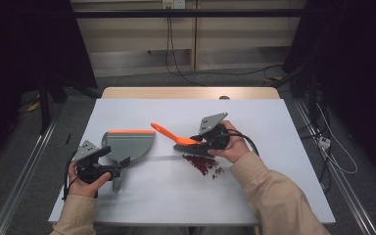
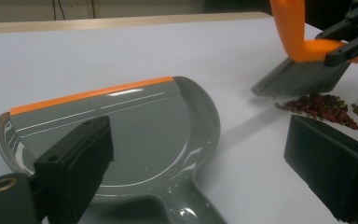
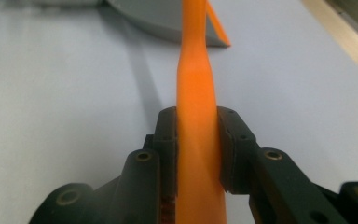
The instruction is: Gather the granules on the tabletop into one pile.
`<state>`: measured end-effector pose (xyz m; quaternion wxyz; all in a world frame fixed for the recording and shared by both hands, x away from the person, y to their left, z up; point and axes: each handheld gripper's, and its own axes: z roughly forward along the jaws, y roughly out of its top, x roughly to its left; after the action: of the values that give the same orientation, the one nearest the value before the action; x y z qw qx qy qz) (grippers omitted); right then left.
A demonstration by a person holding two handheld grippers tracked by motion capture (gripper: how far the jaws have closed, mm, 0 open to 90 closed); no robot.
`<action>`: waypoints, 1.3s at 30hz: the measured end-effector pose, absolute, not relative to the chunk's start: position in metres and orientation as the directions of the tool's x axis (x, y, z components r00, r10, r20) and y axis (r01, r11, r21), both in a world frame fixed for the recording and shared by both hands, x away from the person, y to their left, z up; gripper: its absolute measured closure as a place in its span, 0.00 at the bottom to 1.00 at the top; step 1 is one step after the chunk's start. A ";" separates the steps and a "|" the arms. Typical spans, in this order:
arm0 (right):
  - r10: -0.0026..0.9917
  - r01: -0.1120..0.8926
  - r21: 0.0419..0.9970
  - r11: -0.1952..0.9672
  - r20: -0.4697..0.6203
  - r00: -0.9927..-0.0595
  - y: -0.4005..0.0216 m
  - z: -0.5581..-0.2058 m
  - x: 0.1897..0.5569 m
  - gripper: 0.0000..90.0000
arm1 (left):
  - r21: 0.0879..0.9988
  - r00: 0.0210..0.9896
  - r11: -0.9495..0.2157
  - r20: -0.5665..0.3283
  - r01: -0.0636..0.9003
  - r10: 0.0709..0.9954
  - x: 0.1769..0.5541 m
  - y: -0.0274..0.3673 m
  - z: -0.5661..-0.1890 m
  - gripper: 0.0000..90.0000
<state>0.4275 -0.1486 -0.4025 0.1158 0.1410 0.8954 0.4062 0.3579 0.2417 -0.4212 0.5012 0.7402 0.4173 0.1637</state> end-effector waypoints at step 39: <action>0.527 0.299 0.817 0.493 -0.007 -0.850 -0.179 -0.391 0.397 0.80 | 0.878 0.616 -0.168 -0.167 0.448 0.770 0.358 0.239 -0.422 0.09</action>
<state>0.3967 -0.1788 -0.3912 0.1293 0.2416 0.8543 0.4416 0.3583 0.2391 -0.4216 0.5000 0.7471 0.4073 0.1609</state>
